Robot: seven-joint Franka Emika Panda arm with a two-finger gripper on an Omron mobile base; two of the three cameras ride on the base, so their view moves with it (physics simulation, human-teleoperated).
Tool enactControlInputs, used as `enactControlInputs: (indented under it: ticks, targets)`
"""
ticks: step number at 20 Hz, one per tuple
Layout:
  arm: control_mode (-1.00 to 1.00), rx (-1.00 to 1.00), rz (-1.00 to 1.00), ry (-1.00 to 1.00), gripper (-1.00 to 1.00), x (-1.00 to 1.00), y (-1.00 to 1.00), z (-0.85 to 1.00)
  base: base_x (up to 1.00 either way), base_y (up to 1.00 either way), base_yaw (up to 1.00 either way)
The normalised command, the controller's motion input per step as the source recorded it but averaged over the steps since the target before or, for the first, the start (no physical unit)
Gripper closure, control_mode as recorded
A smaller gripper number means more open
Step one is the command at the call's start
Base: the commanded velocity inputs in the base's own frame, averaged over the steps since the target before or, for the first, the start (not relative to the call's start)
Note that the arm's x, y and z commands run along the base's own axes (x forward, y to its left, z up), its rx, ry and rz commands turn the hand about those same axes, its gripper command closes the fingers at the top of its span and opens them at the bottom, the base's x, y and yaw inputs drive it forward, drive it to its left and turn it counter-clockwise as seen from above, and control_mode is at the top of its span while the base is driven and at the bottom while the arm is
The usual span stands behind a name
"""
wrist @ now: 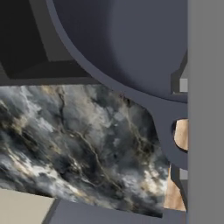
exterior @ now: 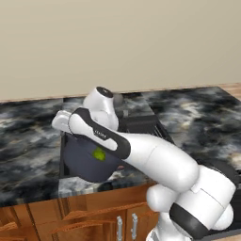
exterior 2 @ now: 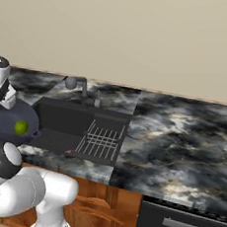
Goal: Dump the lime from the pot into the sink. Then turn on the water and wash the lime. Then turn off the water and put the lime back in the pot.
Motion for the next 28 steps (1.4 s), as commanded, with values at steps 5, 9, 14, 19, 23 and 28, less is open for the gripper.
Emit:
enactControlInputs:
  ticks: [5,9,14,19,23,28]
  targets:
    - [-1.0,0.13,0.0,0.0,1.0,0.72,0.31,0.02,0.0,0.0,0.0]
    - [-1.0,0.11,0.0,0.0,1.0,0.69,0.26,0.1,0.0,0.0,0.0]
    - [-1.0,0.07,0.0,0.0,1.0,0.54,0.17,0.24,0.0,0.0,0.0]
    - [-1.0,0.03,0.0,0.0,1.0,0.51,0.12,0.35,0.0,0.0,0.0]
    - [-1.0,0.01,0.0,0.0,1.0,0.62,0.07,0.32,0.0,0.0,0.0]
    - [-1.0,0.02,0.0,0.0,1.0,0.65,0.0,0.3,0.0,0.0,0.0]
